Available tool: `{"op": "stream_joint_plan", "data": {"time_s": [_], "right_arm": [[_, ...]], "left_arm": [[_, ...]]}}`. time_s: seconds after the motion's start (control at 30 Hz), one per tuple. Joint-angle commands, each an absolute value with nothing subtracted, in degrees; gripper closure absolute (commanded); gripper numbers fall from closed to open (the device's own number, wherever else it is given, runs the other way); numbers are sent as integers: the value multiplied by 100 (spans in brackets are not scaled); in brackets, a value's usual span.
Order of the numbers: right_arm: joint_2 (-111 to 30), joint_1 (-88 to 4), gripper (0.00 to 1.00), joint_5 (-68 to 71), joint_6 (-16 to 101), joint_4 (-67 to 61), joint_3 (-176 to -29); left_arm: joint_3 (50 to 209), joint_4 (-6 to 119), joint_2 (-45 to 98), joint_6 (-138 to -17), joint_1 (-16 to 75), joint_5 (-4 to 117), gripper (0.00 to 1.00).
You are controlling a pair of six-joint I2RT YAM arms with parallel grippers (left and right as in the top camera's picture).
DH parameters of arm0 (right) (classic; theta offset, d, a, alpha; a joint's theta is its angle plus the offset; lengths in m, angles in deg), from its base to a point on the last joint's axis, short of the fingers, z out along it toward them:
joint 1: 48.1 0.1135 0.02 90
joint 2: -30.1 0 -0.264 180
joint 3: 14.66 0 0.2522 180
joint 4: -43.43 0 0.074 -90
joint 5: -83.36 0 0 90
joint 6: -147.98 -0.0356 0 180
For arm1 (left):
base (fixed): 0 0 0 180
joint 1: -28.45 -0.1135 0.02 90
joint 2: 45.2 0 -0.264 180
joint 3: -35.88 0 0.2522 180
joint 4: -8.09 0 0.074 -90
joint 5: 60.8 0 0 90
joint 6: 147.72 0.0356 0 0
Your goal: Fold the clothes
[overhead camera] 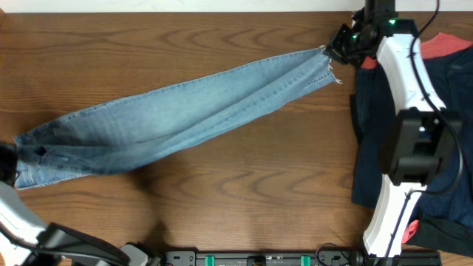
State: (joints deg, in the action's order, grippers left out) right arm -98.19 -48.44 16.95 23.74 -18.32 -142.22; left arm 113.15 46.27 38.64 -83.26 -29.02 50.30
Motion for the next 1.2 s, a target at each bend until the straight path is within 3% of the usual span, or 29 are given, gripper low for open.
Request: {"op": "stream_joint_plan", "data": {"time_s": [0.0, 0.13, 0.17, 0.2, 0.23, 0.27, 0.3, 0.33, 0.37, 0.53, 0.7, 1.17], "right_arm": [[-10094, -4700, 98, 2049, 2092, -1397, -14329], [-10230, -4531, 97, 1944, 2094, -931, -14329], [-10247, -4496, 92, 1820, 2100, -855, -14329], [-10258, -4461, 81, 1656, 2186, -776, -14329], [-10269, -4426, 66, 1453, 2328, -704, -14329], [-10269, -4396, 56, 1260, 2494, -673, -14329], [-10269, -4383, 45, 1129, 2691, -675, -14329], [-10267, -4378, 34, 1024, 2990, -704, -14329], [-10265, -4380, 31, 978, 3189, -761, -14329], [-10267, -4560, 39, 524, 3783, -1539, -14329], [-10280, -4774, 60, 117, 4358, -1869, -14318], [-10992, -4651, 69, 469, 4647, -1222, -14305]], "left_arm": [[11352, 4334, 4113, -8350, -2625, 5061, 94], [11352, 4116, 4334, -8352, -2395, 4897, 94], [11352, 4096, 4364, -8350, -2362, 4836, 93], [11352, 4090, 4404, -8350, -2319, 4748, 90], [11352, 4081, 4434, -8341, -2290, 4711, 83], [11352, 4079, 4456, -8328, -2271, 4711, 60], [11352, 4083, 4463, -8328, -2268, 4715, 45], [11352, 4105, 4463, -8315, -2268, 4715, 35], [11352, 4138, 4458, -8219, -2268, 4724, 33], [11352, 4636, 4384, -7666, -2273, 4781, 32], [11352, 5290, 4386, -7572, -2273, 4779, 32], [11352, 5700, 4386, -6989, -2273, 4777, 32]]}}
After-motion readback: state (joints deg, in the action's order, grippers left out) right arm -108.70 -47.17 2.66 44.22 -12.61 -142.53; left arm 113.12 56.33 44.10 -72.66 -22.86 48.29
